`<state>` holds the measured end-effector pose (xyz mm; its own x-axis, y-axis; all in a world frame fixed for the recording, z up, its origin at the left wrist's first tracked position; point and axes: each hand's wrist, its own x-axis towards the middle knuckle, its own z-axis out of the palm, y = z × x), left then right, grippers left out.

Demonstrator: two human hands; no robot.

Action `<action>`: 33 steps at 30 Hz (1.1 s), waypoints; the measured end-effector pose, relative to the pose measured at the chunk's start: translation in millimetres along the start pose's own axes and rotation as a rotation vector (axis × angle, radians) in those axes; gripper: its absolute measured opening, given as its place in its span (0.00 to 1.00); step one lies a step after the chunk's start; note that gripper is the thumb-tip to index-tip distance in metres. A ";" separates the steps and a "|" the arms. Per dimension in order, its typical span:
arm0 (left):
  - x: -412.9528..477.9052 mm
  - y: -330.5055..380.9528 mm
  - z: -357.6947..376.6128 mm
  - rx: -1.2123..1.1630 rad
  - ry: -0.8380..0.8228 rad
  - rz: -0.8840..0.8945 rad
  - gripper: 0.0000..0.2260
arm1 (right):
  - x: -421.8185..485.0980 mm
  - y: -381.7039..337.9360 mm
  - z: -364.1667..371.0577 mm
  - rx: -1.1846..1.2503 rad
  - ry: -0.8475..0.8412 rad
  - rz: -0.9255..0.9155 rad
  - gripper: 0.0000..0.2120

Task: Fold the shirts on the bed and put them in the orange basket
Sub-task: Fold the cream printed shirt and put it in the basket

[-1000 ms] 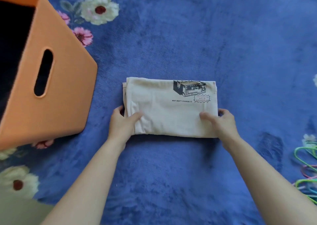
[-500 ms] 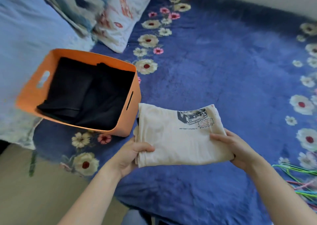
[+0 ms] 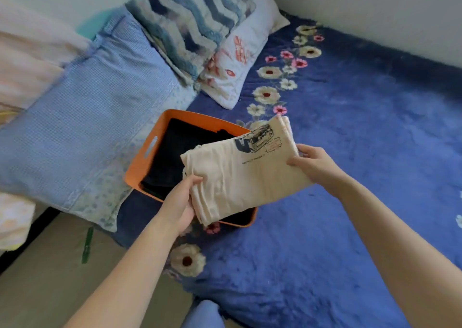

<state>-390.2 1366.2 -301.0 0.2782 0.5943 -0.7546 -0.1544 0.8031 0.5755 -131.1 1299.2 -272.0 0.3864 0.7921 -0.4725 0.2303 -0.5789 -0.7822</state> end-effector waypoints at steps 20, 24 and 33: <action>79.9 68.9 -111.0 0.292 0.312 -0.202 0.11 | 190.2 -96.7 206.2 -0.867 0.072 -0.474 0.12; 78.9 79.2 -118.5 1.212 0.332 -0.018 0.17 | 191.8 -80.0 216.2 -0.988 0.155 -0.621 0.18; 133.0 29.6 -75.9 1.719 0.153 -0.064 0.54 | 199.6 -46.2 240.8 -1.150 -0.112 -0.533 0.28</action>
<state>-429.7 1472.3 -408.3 0.1421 0.6461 -0.7499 0.9897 -0.0784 0.1200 -279.7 1530.6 -428.0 -0.0571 0.9569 -0.2848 0.9936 0.0266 -0.1097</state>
